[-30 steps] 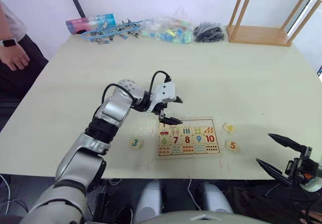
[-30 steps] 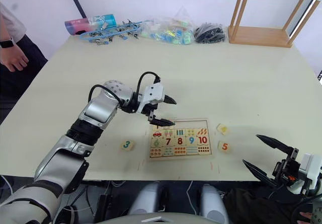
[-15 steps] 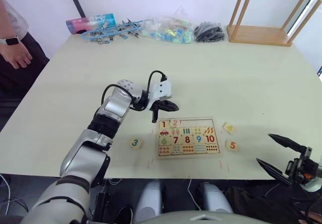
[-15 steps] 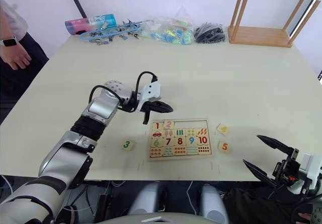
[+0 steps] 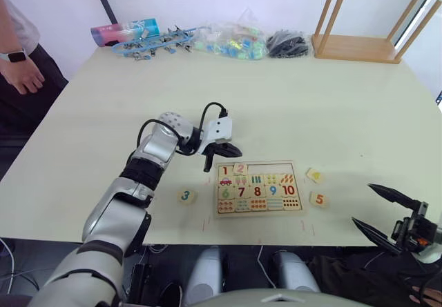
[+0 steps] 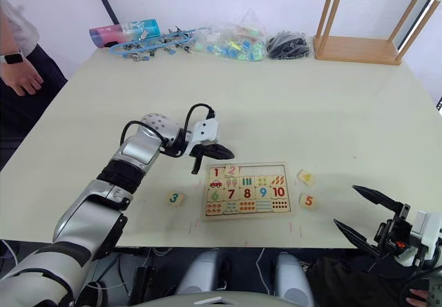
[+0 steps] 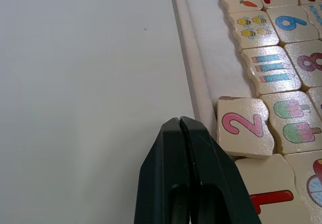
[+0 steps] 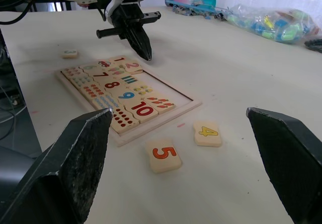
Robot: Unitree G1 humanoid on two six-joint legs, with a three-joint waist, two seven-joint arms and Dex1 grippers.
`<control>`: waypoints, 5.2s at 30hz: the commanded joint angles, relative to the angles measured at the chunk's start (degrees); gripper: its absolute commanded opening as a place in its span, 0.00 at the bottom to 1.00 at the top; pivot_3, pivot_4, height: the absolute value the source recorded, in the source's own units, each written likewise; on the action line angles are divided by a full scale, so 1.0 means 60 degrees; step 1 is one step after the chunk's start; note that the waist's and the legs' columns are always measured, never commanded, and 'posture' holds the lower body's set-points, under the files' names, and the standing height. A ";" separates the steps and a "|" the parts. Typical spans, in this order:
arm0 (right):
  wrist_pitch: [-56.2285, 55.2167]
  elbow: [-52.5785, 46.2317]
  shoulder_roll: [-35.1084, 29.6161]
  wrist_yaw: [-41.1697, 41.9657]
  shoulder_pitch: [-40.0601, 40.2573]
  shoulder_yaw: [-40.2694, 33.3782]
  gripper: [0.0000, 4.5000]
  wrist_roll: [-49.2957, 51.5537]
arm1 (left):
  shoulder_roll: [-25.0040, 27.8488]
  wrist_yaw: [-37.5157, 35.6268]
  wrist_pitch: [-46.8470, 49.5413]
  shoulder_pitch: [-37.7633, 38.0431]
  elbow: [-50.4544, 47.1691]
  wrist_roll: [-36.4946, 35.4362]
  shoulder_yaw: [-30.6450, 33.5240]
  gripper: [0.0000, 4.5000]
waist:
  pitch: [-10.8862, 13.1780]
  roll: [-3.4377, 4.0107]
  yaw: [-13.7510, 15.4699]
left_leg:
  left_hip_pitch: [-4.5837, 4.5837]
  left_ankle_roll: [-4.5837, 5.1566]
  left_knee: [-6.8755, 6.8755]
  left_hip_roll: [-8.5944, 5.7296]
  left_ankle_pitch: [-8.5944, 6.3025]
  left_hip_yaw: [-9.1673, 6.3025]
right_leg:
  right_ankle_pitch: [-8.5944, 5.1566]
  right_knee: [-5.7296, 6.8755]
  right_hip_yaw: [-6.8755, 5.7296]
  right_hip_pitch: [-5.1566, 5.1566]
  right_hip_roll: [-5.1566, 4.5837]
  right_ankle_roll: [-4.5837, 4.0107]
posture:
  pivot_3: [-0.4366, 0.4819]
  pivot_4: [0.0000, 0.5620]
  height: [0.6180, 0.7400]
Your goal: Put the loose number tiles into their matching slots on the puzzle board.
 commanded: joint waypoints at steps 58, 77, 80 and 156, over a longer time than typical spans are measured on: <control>-0.0106 -0.0199 -0.0085 -0.0100 0.0004 0.0015 1.00 0.0010 | 0.0449 -0.0477 0.0450 0.0670 -0.1285 -0.0317 0.0291 0.01 | 0.0000 0.0000 0.0001 | 0.0000 0.0000 0.0001 0.0002 0.0000 -0.0002 | 0.0000 0.0001 -0.0001 0.0000 -0.0001 0.0000 | 0.48 0.27 0.98; -0.0135 -0.0138 -0.0042 -0.0147 0.0028 0.0009 1.00 0.0024 | 0.0514 0.0066 0.0833 0.0633 -0.1049 -0.0961 0.1253 0.01 | 0.0000 0.0000 -0.0002 | 0.0000 0.0000 0.0000 0.0003 0.0000 -0.0002 | 0.0000 0.0001 -0.0001 0.0000 0.0000 0.0000 | 0.48 0.27 0.98; -0.0067 -0.0099 -0.0041 -0.0205 0.0042 -0.0013 1.00 0.0052 | 0.0635 0.0268 0.0997 0.0919 -0.1272 -0.1352 0.1788 0.01 | 0.0000 0.0000 -0.0005 | 0.0001 0.0000 0.0000 0.0005 0.0000 -0.0002 | 0.0000 0.0001 -0.0001 0.0000 -0.0001 0.0000 | 0.48 0.27 0.98; 0.1058 0.0154 -0.0886 -0.0568 -0.0057 -0.0502 1.00 -0.0155 | 0.2507 -0.0066 -0.1444 0.9307 -0.4181 -0.4959 0.6702 0.98 | -0.0004 0.0004 -0.0019 | 0.0014 0.0000 -0.0018 0.0028 -0.0003 0.0002 | -0.0020 0.0000 -0.0022 0.0000 -0.0077 -0.0037 | 0.48 0.27 0.98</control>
